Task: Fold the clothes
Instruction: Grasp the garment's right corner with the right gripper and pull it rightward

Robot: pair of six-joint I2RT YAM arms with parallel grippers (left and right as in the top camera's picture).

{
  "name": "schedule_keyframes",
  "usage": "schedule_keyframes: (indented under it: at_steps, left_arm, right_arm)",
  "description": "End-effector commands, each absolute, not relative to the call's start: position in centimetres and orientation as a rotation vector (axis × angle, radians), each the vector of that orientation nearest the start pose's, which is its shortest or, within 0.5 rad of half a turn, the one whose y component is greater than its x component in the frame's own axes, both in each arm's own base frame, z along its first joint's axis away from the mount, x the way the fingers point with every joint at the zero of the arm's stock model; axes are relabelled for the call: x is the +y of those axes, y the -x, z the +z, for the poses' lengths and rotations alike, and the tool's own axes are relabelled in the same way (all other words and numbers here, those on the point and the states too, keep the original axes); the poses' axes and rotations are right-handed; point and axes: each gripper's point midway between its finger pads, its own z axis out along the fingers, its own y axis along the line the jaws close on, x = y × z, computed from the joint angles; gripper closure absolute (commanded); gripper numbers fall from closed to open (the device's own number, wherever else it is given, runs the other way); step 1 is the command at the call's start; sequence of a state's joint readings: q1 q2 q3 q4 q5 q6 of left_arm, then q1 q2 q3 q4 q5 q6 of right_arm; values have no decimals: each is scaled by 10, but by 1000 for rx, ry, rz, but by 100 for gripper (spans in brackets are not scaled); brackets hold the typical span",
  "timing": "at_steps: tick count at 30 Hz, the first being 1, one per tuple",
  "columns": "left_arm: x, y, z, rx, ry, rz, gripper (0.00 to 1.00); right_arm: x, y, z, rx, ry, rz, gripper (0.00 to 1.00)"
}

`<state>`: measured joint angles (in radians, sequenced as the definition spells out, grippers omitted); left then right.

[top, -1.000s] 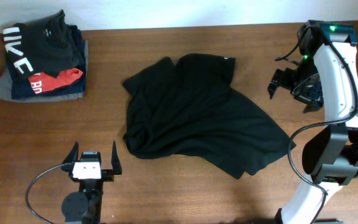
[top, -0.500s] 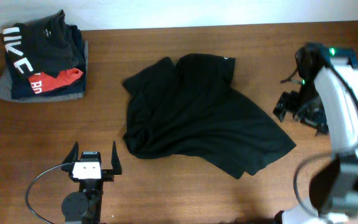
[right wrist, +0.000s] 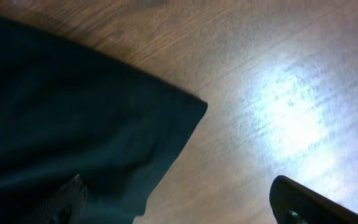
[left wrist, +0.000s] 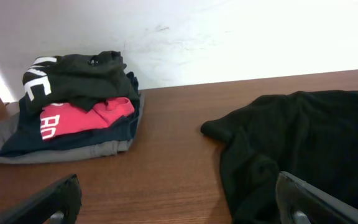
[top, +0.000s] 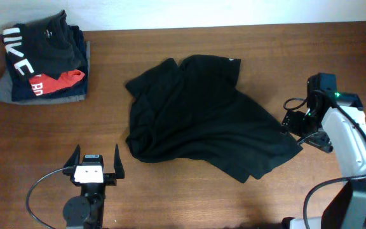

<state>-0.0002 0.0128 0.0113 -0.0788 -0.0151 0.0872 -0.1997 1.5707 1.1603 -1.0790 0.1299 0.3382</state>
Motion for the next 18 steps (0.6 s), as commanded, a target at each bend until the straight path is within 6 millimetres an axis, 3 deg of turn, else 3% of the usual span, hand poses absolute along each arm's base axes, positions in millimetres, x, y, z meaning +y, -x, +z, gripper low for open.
schedule_keyframes:
  at_steps: [1, 4, 11, 18]
  left_arm:
    - [2, -246, 156, 1650, -79, 85, 1]
    - [2, -246, 156, 1650, -79, 85, 1]
    - [2, -246, 156, 1650, -79, 85, 1]
    - [2, -246, 156, 1650, -79, 85, 1]
  right_arm:
    - [-83, -279, 86, 2957, -767, -173, 1]
    - [-82, -281, 80, 3002, -660, -161, 1]
    - [-56, -283, 57, 3123, -410, 73, 1]
    - [-82, -285, 31, 3181, -354, -142, 1]
